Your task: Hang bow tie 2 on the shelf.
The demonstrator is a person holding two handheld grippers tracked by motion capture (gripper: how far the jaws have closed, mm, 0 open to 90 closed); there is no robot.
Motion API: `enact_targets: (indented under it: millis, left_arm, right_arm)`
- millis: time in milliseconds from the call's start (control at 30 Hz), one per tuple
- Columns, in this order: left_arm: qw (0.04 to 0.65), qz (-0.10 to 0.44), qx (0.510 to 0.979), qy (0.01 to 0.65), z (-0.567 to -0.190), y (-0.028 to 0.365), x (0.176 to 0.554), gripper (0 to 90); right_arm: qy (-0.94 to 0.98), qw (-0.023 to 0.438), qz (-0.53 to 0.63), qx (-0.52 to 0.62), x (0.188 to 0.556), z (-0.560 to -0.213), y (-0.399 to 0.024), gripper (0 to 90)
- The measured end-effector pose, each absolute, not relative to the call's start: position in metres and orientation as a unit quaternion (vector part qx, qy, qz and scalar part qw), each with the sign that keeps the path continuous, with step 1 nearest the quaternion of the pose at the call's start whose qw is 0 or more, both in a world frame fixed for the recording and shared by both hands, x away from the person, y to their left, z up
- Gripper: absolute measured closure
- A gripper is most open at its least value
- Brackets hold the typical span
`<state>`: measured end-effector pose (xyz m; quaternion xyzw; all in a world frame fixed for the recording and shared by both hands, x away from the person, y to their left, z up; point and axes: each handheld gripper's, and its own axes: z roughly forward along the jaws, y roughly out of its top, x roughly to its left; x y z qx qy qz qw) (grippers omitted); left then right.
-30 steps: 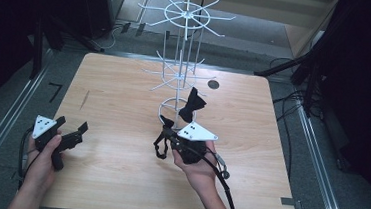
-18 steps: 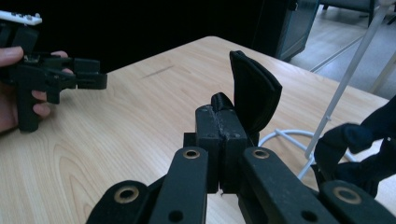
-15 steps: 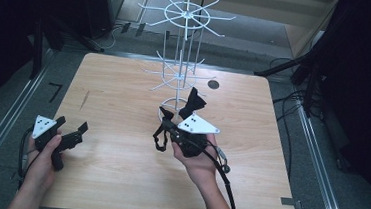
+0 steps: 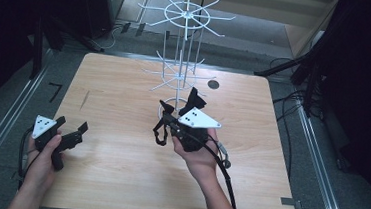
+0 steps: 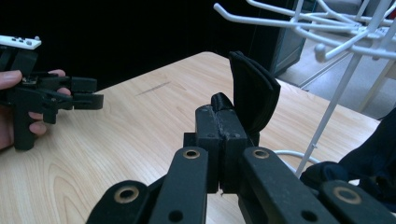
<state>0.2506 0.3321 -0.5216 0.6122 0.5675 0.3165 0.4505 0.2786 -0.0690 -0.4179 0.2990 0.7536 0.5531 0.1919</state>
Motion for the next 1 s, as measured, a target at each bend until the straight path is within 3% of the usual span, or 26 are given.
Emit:
enact_targets:
  millis: [1000]
  left_arm:
    - [0.45,0.319,0.612,0.566,-0.522,0.331,0.251,14.0]
  right_arm:
    - [0.736,0.21,0.569,0.3,0.29,-0.391,-0.074,90.0]
